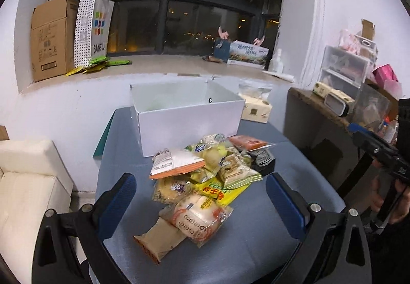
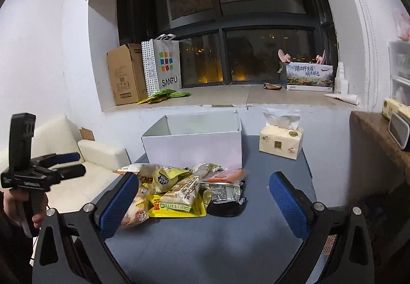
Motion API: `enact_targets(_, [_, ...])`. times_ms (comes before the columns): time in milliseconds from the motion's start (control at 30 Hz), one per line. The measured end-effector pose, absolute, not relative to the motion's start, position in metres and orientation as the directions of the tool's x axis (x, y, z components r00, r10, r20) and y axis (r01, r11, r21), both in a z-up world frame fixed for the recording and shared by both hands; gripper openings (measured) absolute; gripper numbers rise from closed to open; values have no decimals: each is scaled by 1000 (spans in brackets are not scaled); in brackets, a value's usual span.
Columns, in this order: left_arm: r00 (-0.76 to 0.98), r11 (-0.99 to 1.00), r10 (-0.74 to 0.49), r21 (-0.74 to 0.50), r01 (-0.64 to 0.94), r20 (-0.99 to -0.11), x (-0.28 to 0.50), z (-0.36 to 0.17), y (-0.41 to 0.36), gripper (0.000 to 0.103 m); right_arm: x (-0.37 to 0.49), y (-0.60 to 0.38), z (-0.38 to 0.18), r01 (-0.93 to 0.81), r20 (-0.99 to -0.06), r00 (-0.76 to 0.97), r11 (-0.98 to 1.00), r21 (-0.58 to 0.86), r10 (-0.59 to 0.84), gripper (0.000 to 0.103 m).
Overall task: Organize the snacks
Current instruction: 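Move the left tool back to the pile and grasp the white printed bread bag, then grasp the orange cake box with the right tool while the left tool holds the bread bag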
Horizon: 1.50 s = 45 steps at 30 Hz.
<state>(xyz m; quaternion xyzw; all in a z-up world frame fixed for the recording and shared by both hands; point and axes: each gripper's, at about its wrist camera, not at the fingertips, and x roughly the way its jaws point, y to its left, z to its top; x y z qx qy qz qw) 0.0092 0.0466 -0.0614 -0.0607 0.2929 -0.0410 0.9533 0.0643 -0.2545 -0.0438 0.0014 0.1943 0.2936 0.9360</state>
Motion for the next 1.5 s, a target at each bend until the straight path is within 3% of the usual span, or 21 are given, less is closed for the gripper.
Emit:
enact_targets(267, [747,951,-188,-310,-25,-637,56,-80,73,103,61,-247,-50,-565,-361,747,819,100,559,103])
enact_targets(433, [706,936,-221,-350,-41,-673,108,-75,88,103,59,-242,-52,-569,-366,747,818,80,555,103])
enact_targets(600, [592,887,-301,-447,-115,-748,166,-104,113,103,57,-243,-53,-575,-359,745,814,82,563,103])
enact_targets(833, [459,874,-315,-443,-201,-830,203,-153,128,102,59,-245,-54,-576,-361,740,812,95,568,103])
enact_targets(933, [447,858,-347,-472,-205,-825,204,-166,129,88,61,-244,-56,-577,-367,736,811,103,570,103])
enact_targets(1000, [452,845,-374,-499,-193,-810,202,-170,129,51,61,-244,-58,-576,-371,734,811,105,569,103])
enact_targets(1067, [464,859,-353,-478,-185,-813,197,-169,127,44,62,-244,-59,-575,-374,732,811,108,569,103])
enact_targets(1333, [581,893,-299,-436,-110,-757,157,-139,122,39,67,-246,-65,-567,-390,724,812,134,570,103])
enact_targets(1500, [727,944,-206,-328,-29,-655,102,-96,104,39,76,-246,-69,-552,-408,718,819,159,563,103])
